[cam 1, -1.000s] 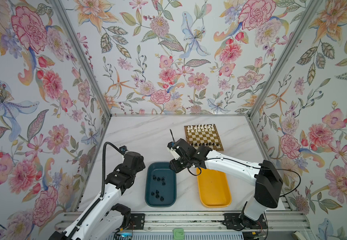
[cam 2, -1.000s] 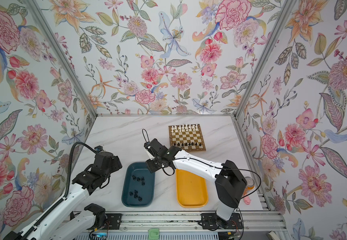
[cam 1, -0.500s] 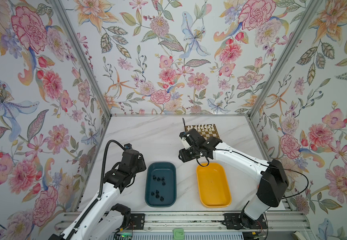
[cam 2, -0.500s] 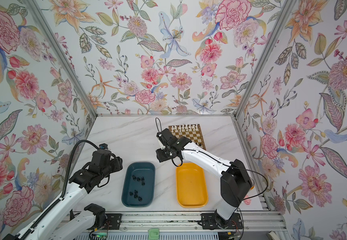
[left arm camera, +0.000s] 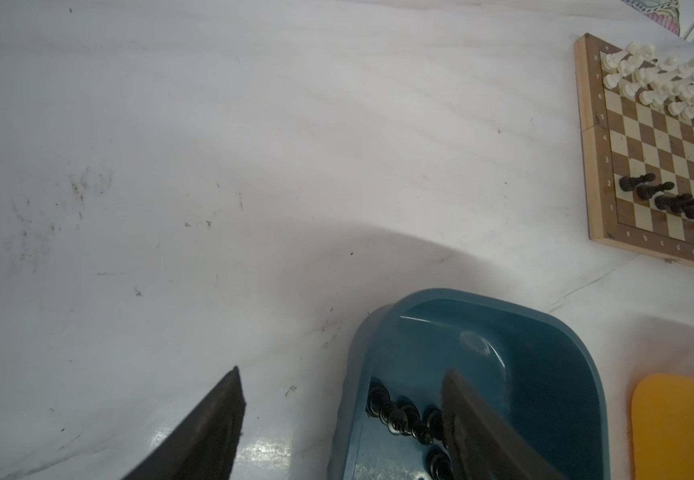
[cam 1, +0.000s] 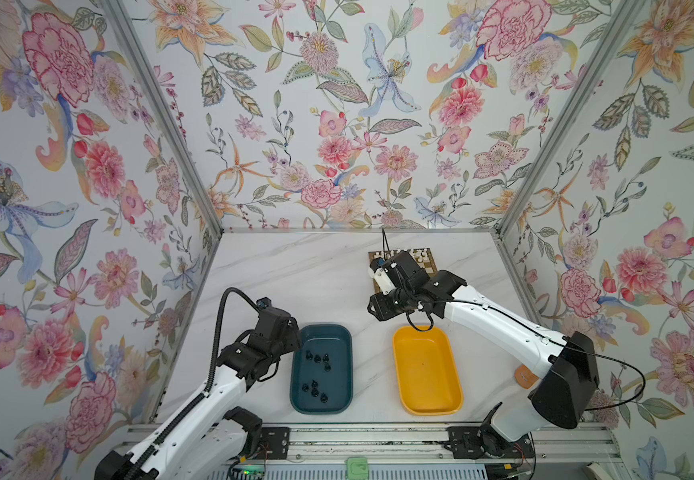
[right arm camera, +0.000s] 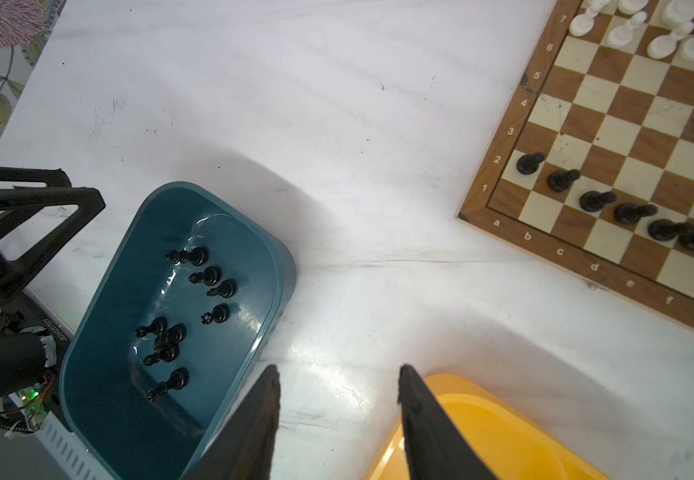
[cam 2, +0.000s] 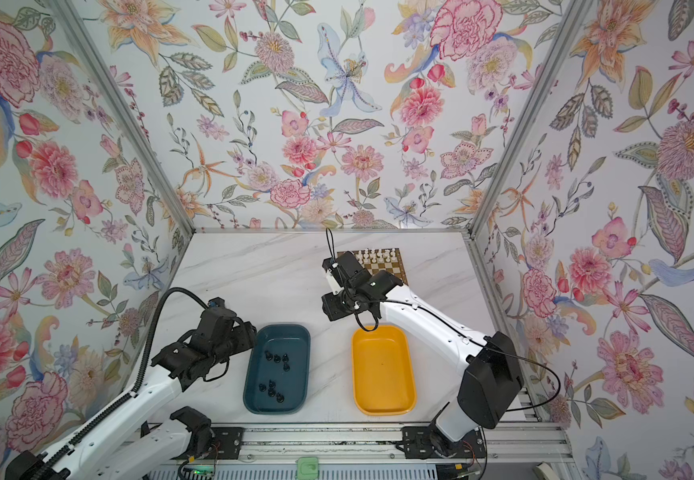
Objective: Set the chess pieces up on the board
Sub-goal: 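Lower the open right gripper into the teal tray over a black piece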
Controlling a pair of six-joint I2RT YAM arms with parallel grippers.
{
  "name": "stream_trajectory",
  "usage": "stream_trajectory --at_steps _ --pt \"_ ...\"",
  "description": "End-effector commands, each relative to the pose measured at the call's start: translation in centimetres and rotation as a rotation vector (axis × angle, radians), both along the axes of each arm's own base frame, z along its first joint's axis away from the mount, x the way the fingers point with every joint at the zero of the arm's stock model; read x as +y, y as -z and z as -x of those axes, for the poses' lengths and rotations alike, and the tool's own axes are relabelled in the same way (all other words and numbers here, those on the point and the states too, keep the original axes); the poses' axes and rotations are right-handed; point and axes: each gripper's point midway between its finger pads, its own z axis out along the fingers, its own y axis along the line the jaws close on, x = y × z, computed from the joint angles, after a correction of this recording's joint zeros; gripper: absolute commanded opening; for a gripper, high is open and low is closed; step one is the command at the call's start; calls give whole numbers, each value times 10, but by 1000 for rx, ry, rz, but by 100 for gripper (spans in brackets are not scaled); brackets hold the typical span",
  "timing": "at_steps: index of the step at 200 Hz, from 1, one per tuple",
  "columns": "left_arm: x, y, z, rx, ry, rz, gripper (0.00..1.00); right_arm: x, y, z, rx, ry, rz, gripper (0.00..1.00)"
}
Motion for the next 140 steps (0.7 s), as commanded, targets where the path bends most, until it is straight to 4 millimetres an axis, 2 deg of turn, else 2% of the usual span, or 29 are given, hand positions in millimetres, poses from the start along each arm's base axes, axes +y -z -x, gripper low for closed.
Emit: stream_trajectory --at_steps 1,6,9,16,30,50,61,82,101,121,126,140 --pt "1 -27 -18 -76 -9 -36 80 -44 24 -16 44 124 80 48" --pt "-1 -31 -22 -84 -3 -38 80 -53 23 -21 40 158 76 48" --pt "-2 -33 -24 -90 0 -38 80 -67 22 -31 37 206 73 48" --pt "-5 -38 -29 -97 6 -40 81 -84 20 -43 28 266 65 48" --pt "-11 -46 -40 -114 22 -43 81 -112 13 -66 15 356 48 48" --pt "-23 -54 -56 -120 56 -45 81 -130 0 -88 -10 400 24 48" --pt "-26 -56 -63 -115 73 -60 81 -130 -5 -92 -24 389 23 48" --pt "-24 -52 -71 -93 78 -106 81 -108 -6 -82 -7 310 -5 48" --pt "-8 -41 -70 -57 43 -91 81 -78 -5 -63 -8 226 -4 48" --pt "17 -29 -65 -38 -25 -39 82 -34 -6 -37 0 116 -25 47" --pt "23 -27 -64 -39 -39 -29 82 -15 -6 -23 -3 62 -30 47" --pt "35 -23 -60 -47 -72 -3 83 17 -5 -2 -14 -10 -44 44"
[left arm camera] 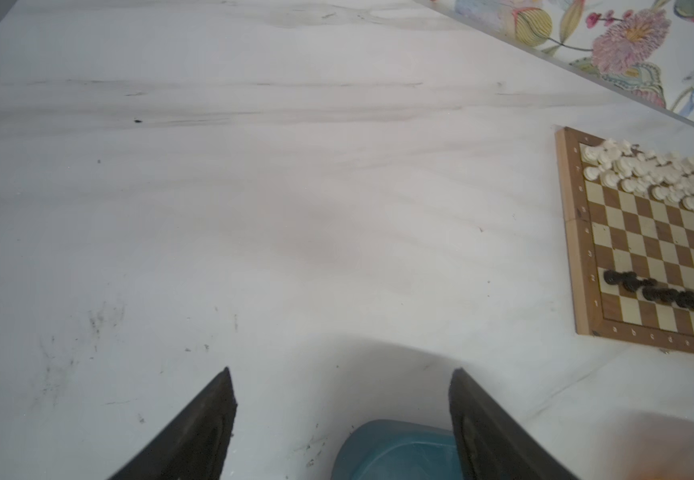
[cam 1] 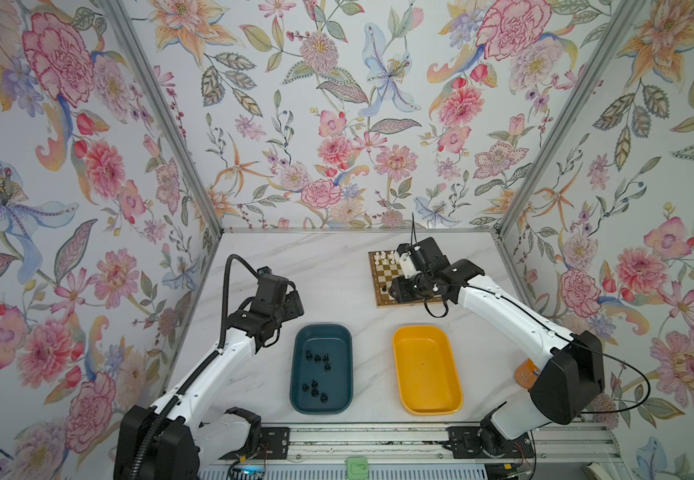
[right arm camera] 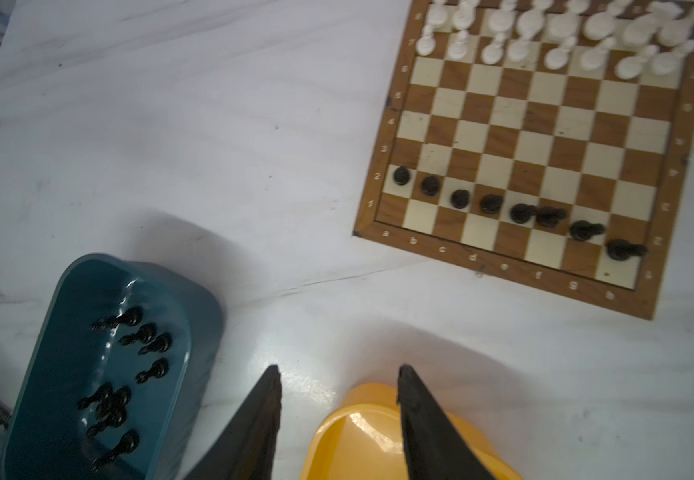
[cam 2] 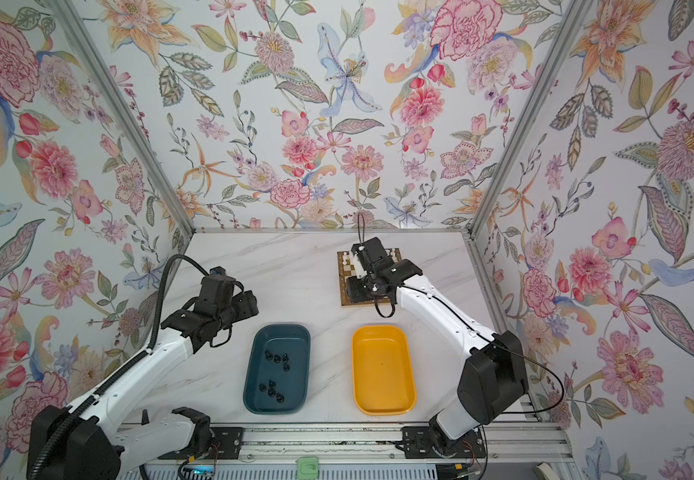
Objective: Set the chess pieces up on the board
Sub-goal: 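Lower the open right gripper into the teal tray over a black piece, then close the right gripper around the black piece in the teal tray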
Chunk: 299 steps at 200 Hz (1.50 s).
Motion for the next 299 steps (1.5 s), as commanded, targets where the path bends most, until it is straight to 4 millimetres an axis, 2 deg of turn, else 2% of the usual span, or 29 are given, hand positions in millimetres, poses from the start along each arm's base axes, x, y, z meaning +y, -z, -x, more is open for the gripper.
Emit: stream_trajectory --at_steps 1,29,60,83,109,147,163,199,225,262,299 --pt "16 9 11 6 -19 41 83 52 -2 34 -5 -133 -37 44" --pt "34 23 17 9 -74 104 84 99 14 58 20 -218 -39 39" --pt "41 37 18 20 -94 165 83 150 27 77 18 -329 -46 36" --pt "40 37 21 21 -71 174 83 180 40 90 28 -395 -40 36" --pt "40 32 26 -8 -52 200 83 206 54 104 54 -447 -66 35" --pt "33 23 27 -86 -21 378 82 216 83 116 117 -478 -76 32" --pt "33 24 30 -104 -19 449 80 216 91 117 124 -474 -76 30" --pt "20 25 35 -144 29 609 72 221 102 120 147 -486 -81 26" --pt "20 28 38 -138 30 610 73 220 110 120 162 -487 -72 25" --pt "18 18 36 -152 57 608 74 218 122 124 192 -495 -58 22" --pt "19 19 38 -140 57 587 74 218 131 122 203 -491 -46 19"
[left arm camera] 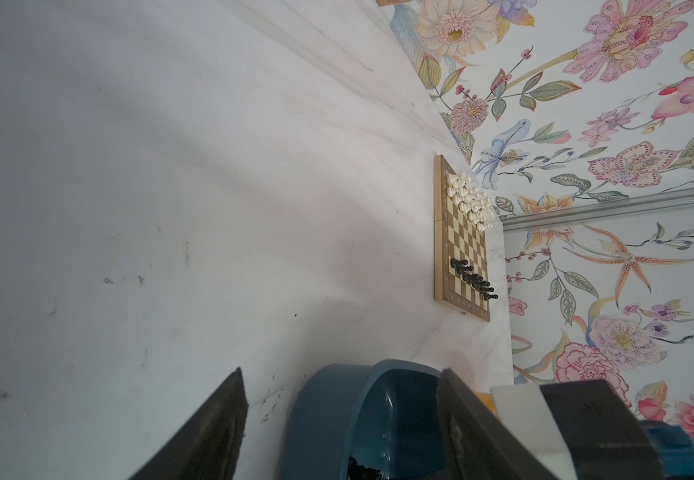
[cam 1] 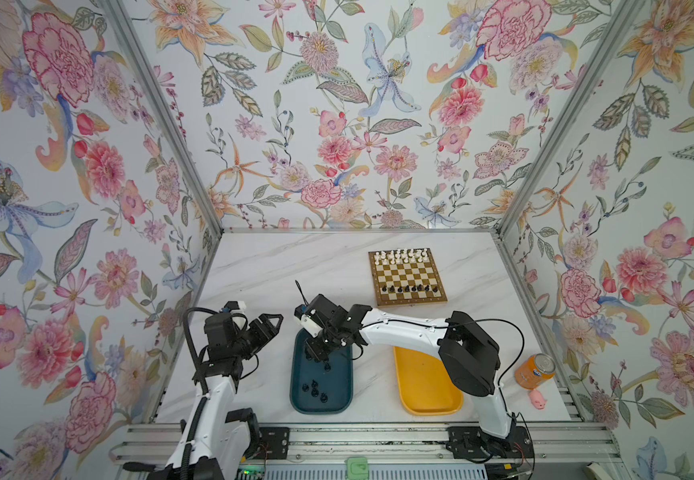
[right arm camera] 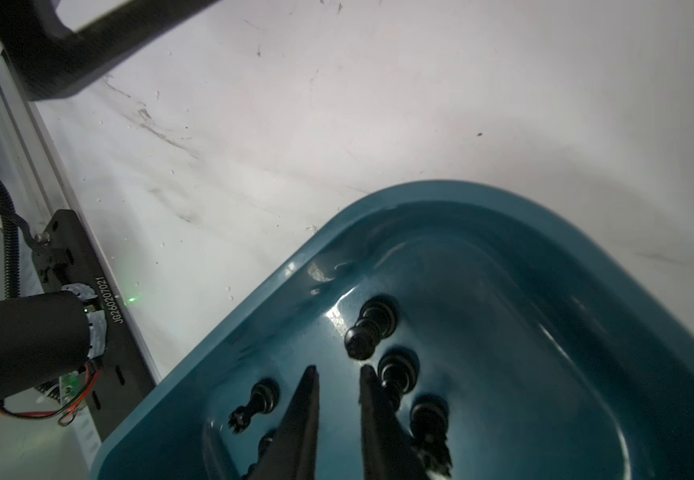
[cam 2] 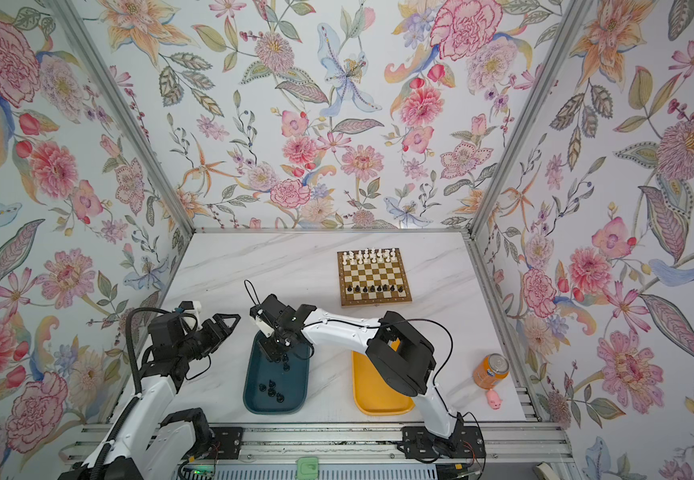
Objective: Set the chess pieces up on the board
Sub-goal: 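Close the right gripper around the black piece in the teal tray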
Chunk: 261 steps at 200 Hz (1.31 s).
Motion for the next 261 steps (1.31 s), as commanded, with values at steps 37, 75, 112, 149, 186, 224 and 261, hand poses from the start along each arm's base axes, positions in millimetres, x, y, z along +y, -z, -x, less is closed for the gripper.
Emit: stream_trajectory --at_steps 37,75,112,149,186,224,261 --pt "0 -16 -4 -38 19 -7 74 -4 17 1 33 2 30 17" --pt "-1 -15 -3 -39 22 -9 74 -5 21 1 39 3 37 19" --pt "-1 -15 -3 -39 22 -7 74 -3 22 -1 34 1 42 20" --pt "0 -15 -4 -42 18 -4 74 -1 24 -3 26 -6 53 20" --pt "-1 -16 -5 -48 16 8 74 0 27 -3 29 -12 61 19" --pt "-1 -14 -4 -43 21 9 74 -1 25 -5 17 -2 62 26" --pt "-1 -15 -6 -47 22 10 74 1 22 -8 -2 -6 56 28"
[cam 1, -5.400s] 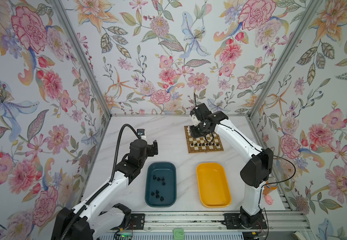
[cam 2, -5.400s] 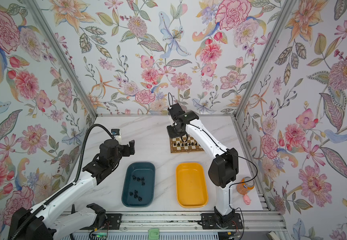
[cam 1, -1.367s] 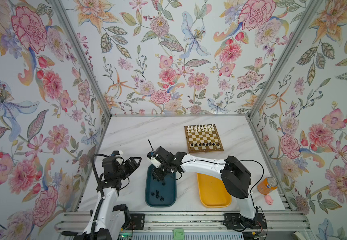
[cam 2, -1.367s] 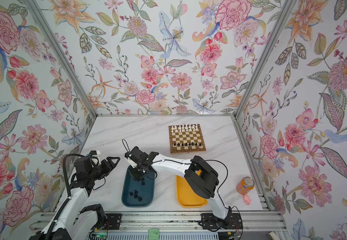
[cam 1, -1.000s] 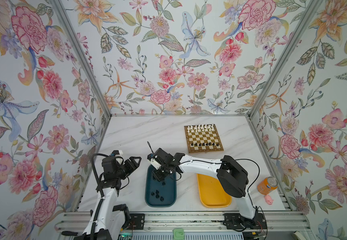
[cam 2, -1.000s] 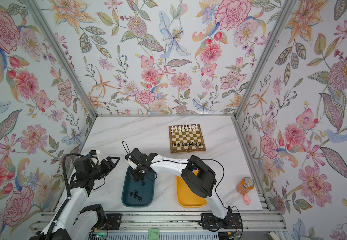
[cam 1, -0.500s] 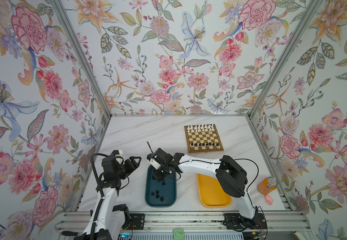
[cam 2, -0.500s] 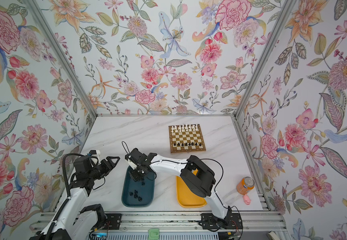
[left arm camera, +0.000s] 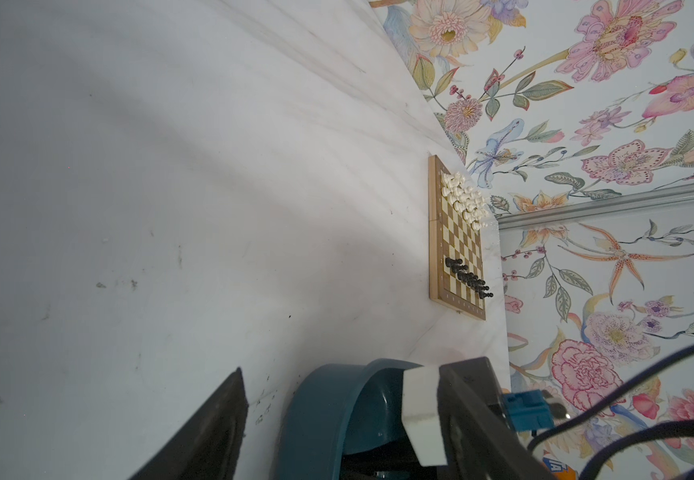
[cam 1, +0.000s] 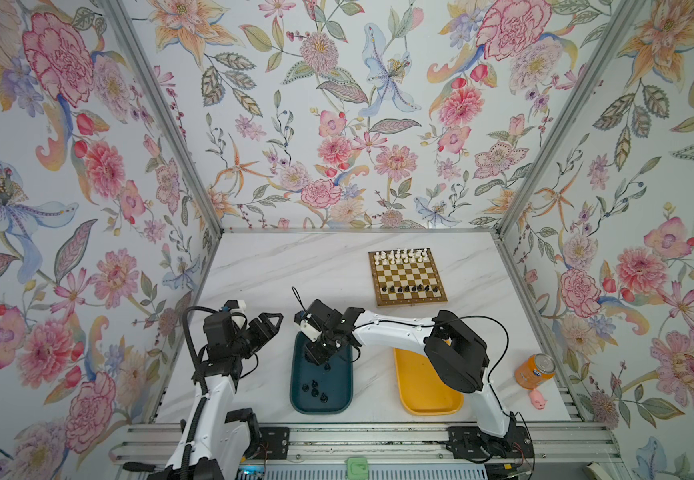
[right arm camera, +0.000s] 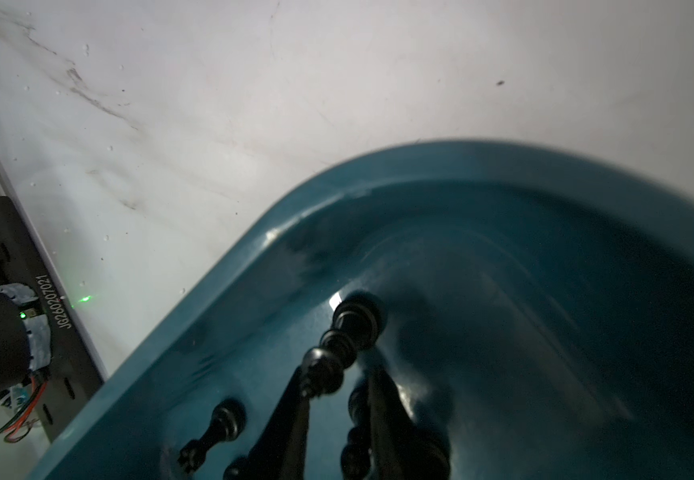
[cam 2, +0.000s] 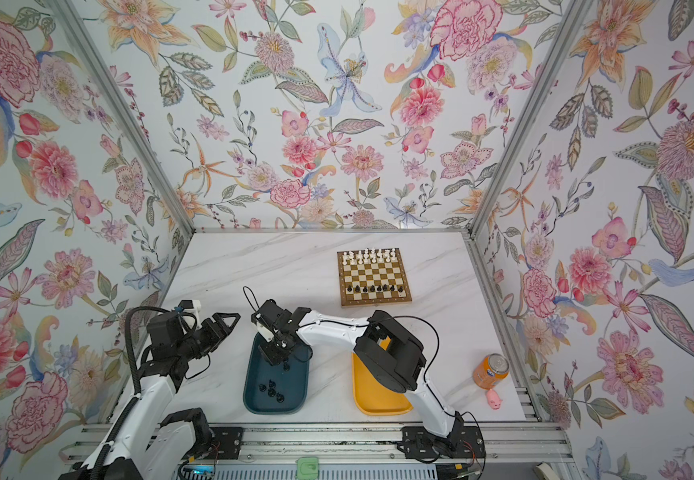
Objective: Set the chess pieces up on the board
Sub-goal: 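Close the right gripper around the black piece in the teal tray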
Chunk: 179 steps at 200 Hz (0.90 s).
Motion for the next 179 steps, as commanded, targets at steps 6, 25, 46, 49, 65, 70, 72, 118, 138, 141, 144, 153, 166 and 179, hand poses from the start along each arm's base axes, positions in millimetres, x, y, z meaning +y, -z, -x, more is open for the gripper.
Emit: stream_trajectory --at_steps 6,25,46,49,65,70,72,118,138,141,144,153,166,179 --pt "1 -10 -5 -38 8 4 74 2 -8 -9 -34 2 -4 28" --pt "1 -10 -6 -38 7 4 74 4 -10 -12 -42 2 -9 28" --pt "1 -10 -6 -39 8 5 74 8 -13 -15 -49 4 -17 28" --pt "1 -11 -6 -41 8 4 74 8 -14 -15 -50 3 -19 28" --pt "1 -11 -6 -42 10 4 74 11 -15 -16 -52 3 -22 28" --pt "1 -11 -6 -40 10 5 74 11 -15 -16 -51 1 -20 28" --pt "1 -10 -5 -40 10 5 74 11 -15 -16 -50 3 -19 28" --pt "1 -11 -5 -41 13 6 74 11 -13 -16 -48 7 -13 26" --pt "1 -11 -5 -41 14 7 74 10 -12 -16 -46 8 -8 27" --pt "1 -10 -5 -40 15 7 74 10 -12 -16 -44 9 -8 26" --pt "1 -10 -5 -41 14 7 74 10 -12 -16 -44 9 -7 27" --pt "1 -11 -5 -41 14 7 73 10 -11 -15 -43 8 -5 27" --pt "1 -10 -4 -37 13 8 73 8 -10 -14 -41 8 0 28" --pt "1 -9 -4 -36 13 8 73 6 -9 -14 -42 9 5 28"
